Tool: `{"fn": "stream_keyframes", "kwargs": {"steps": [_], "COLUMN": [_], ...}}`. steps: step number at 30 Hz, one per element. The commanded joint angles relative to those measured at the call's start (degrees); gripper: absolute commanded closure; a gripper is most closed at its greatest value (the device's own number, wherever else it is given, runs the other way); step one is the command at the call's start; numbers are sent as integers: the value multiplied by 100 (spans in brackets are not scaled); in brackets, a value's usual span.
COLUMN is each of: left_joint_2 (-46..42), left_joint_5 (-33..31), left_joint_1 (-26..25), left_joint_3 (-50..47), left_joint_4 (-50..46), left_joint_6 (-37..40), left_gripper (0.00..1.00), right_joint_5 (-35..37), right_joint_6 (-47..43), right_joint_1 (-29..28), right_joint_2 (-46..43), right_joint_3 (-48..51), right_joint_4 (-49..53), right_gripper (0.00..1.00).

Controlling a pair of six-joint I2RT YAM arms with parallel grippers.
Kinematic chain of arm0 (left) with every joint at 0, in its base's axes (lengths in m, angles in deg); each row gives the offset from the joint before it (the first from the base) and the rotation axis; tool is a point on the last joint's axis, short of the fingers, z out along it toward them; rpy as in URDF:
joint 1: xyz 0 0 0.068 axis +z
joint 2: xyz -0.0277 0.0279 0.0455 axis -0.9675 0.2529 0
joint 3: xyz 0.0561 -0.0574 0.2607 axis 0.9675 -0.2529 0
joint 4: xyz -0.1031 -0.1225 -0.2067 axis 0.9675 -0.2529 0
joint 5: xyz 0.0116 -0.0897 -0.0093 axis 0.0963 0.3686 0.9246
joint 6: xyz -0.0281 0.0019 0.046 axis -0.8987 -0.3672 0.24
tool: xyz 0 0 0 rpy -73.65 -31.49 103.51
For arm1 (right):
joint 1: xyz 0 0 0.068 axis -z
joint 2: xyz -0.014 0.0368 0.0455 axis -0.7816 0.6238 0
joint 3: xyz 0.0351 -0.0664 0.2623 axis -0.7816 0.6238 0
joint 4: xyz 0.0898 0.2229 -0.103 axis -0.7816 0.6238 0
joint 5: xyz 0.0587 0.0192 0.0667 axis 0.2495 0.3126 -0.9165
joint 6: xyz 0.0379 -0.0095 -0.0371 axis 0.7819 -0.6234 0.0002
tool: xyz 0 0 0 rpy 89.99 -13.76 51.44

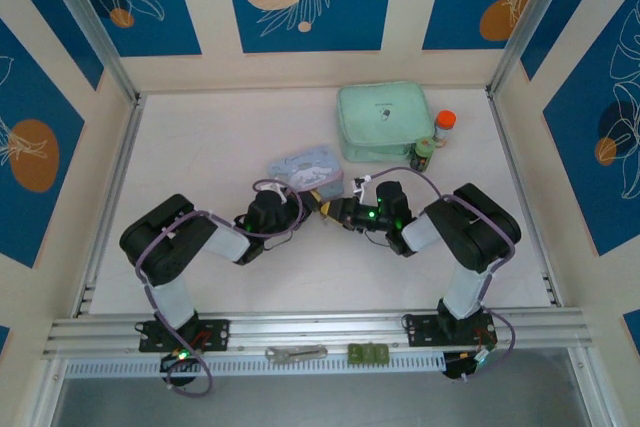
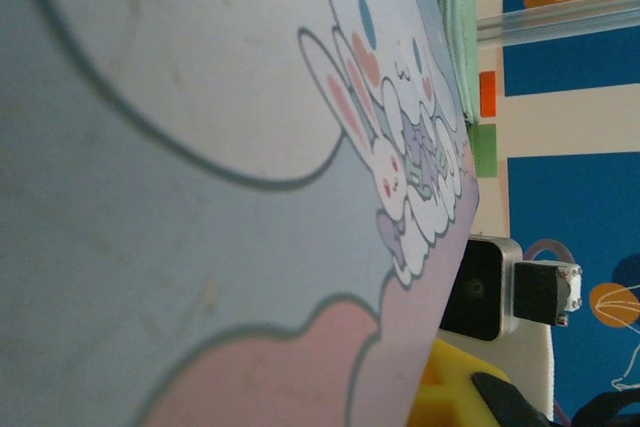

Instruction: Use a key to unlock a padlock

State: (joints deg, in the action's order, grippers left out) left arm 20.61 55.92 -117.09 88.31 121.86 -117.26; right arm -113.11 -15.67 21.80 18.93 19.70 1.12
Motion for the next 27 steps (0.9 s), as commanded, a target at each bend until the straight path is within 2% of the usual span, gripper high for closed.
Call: {"fn": "stream_keyframes", "kwargs": {"steps": [1, 6, 10, 16, 22, 27], "left_joint_2": [-228, -224, -170, 15, -15, -62], "left_joint_5": [154, 85, 26, 82, 48, 38], "left_joint_1": [-61, -72, -72, -71, -80, -80], "left_joint_3": [64, 28, 26, 88, 22, -20], "left_joint_4": [603, 652, 806, 1195, 1223, 1197], "left_joint_6": [-29, -26, -97, -324, -339, -329], "left_gripper": [100, 100, 100, 100, 100, 100], "right_joint_5": [-193, -291, -237, -211, -207, -208], "right_joint_6": [221, 444, 501, 518, 558, 637], "right_joint_1": [-63, -87, -218, -239, -200, -102], "right_joint_2": [210, 378, 394, 477, 464, 453], "right_joint_3": [29, 17, 63, 149, 139, 195], "right_joint_4": [-419, -815, -873, -1001, -1083, -1172], "right_gripper": [80, 82, 71, 68, 82, 86]}}
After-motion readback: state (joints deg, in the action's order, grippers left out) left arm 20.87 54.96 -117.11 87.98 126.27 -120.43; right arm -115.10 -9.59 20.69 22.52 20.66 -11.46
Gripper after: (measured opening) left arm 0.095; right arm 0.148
